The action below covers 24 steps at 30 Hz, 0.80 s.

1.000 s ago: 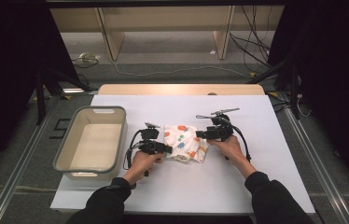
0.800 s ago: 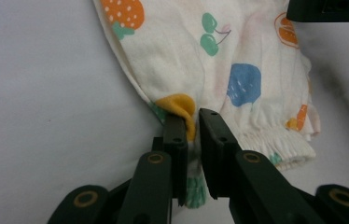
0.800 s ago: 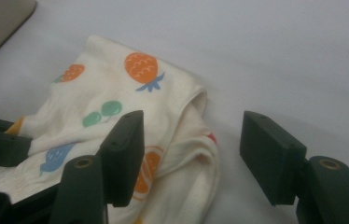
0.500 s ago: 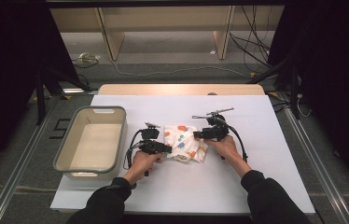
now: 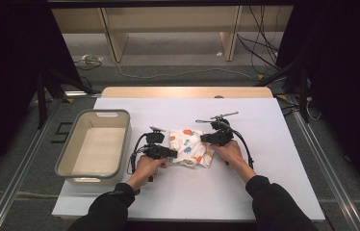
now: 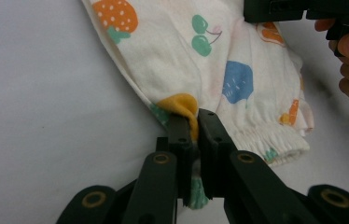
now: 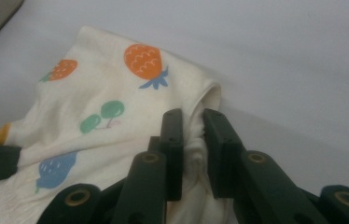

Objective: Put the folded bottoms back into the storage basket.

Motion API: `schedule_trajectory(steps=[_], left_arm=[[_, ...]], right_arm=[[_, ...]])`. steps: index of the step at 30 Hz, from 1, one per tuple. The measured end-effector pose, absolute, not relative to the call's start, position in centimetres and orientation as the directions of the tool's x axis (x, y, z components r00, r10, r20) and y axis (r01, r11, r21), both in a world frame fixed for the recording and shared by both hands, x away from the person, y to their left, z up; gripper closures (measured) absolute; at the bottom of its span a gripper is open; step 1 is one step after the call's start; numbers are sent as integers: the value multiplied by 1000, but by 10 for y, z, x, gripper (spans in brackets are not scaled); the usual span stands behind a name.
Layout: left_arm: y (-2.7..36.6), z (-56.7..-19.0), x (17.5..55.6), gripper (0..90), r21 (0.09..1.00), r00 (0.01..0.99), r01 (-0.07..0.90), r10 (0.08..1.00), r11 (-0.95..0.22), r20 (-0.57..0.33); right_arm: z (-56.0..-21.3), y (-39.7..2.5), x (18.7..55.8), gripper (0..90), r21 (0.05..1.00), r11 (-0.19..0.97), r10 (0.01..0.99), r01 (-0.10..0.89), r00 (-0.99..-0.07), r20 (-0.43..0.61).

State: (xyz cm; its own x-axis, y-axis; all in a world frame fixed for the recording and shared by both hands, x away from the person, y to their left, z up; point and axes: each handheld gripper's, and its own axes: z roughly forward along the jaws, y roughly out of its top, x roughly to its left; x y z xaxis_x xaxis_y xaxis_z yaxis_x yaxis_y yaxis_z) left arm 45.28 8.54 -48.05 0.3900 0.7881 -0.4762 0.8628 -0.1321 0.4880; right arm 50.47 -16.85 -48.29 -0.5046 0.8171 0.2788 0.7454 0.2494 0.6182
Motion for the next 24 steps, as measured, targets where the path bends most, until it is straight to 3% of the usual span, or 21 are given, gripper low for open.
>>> schedule_trajectory(steps=[24], left_arm=[[93,-449,447,858,558,454,818,752,-139,-478]], right_arm=[[-455,-166,496,806,689,201,799,696,-524,297]])
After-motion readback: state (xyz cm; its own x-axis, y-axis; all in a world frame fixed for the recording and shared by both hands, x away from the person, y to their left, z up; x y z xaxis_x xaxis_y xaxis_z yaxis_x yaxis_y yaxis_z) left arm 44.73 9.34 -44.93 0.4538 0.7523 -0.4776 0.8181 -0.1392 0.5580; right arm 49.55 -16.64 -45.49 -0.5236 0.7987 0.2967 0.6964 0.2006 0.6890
